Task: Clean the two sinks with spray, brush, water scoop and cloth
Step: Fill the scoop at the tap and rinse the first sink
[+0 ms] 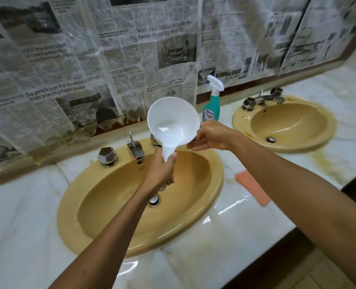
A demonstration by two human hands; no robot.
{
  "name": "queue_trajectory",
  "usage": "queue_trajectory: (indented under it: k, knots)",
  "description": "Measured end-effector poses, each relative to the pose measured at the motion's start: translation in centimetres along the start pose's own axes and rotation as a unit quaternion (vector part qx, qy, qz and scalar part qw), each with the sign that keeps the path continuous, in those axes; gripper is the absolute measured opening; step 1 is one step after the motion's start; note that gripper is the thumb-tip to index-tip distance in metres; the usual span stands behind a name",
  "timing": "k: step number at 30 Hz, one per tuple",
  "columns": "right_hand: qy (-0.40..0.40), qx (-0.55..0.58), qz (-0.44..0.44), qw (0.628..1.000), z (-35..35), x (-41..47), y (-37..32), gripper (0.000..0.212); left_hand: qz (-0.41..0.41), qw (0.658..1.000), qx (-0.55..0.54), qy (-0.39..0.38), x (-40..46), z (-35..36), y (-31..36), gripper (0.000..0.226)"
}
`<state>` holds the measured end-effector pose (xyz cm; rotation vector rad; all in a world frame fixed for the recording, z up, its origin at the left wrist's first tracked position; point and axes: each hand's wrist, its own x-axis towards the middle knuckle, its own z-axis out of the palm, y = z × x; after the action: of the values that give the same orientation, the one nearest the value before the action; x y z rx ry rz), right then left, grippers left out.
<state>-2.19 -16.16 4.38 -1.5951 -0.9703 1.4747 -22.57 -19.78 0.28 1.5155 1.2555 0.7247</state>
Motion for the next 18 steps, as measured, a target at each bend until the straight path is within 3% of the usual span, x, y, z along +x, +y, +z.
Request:
queue_trajectory:
  k: [3,10,18]
  knots:
    - [0.044,-0.055,0.011,0.997,-2.8,0.7,0.1,0.041,-0.042,0.996,-0.079,-0.016,0.8,3.4,0.8,0.027]
    - [0.102,-0.003,0.028,0.994,-11.5,0.9,0.9,0.030,-0.145,0.964,-0.224,-0.014,4.0,13.5,4.0,0.021]
    - [0.157,-0.046,0.012,0.986,-18.9,3.4,5.3,0.017,-0.170,0.959,-0.222,-0.036,5.8,23.6,5.1,0.019]
